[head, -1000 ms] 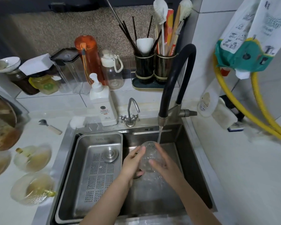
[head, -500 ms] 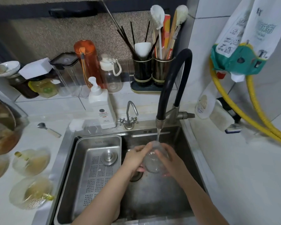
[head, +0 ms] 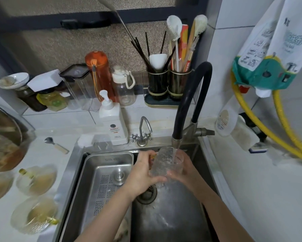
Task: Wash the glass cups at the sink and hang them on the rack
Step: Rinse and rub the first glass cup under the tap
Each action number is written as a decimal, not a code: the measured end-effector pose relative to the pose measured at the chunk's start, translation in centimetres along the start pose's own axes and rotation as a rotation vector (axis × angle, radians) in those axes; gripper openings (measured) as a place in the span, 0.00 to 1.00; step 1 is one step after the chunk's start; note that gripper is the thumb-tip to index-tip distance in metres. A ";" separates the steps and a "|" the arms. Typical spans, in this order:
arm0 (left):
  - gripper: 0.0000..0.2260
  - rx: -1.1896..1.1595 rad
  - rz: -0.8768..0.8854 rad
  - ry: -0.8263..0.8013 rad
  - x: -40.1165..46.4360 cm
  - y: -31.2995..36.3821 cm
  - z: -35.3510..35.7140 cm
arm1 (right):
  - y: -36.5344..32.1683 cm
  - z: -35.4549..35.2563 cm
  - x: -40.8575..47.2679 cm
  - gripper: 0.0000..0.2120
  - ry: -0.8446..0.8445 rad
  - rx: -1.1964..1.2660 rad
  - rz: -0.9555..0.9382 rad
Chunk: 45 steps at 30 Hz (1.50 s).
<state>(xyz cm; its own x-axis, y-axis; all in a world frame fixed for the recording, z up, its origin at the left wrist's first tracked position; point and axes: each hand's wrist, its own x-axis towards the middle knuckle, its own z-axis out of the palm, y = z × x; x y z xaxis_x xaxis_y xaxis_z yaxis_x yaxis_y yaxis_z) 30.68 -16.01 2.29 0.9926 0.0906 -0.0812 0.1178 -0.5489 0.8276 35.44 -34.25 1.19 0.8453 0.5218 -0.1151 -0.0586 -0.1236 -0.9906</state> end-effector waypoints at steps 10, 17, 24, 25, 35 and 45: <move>0.13 -0.143 0.052 0.027 0.6 -0.3 -0.3 | 0.0 -1.9 -0.5 0.35 -0.002 -0.065 -0.072; 0.07 -0.245 0.028 0.099 0.6 -0.5 -1.0 | -0.4 -1.6 0.1 0.35 -0.087 -0.004 -0.049; 0.17 -0.418 -0.042 0.060 0.2 -0.2 0.6 | -0.2 -0.8 0.6 0.15 0.065 0.105 0.067; 0.22 -0.393 -0.041 0.029 -0.2 -0.2 1.0 | 0.0 -0.6 0.6 0.13 0.075 0.124 0.114; 0.23 -0.491 -0.236 0.086 -0.9 -0.5 2.3 | 0.2 0.4 0.3 0.38 0.021 0.032 0.202; 0.26 -0.715 -0.477 -0.117 0.4 2.0 3.2 | -1.1 -2.7 -0.4 0.23 0.171 -0.149 0.201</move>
<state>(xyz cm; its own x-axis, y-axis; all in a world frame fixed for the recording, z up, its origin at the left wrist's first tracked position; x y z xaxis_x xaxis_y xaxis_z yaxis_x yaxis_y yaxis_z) 31.40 -19.73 2.11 0.8436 0.0705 -0.5323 0.5136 0.1832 0.8383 36.60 -36.57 2.56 0.9024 0.3265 -0.2811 -0.1657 -0.3392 -0.9260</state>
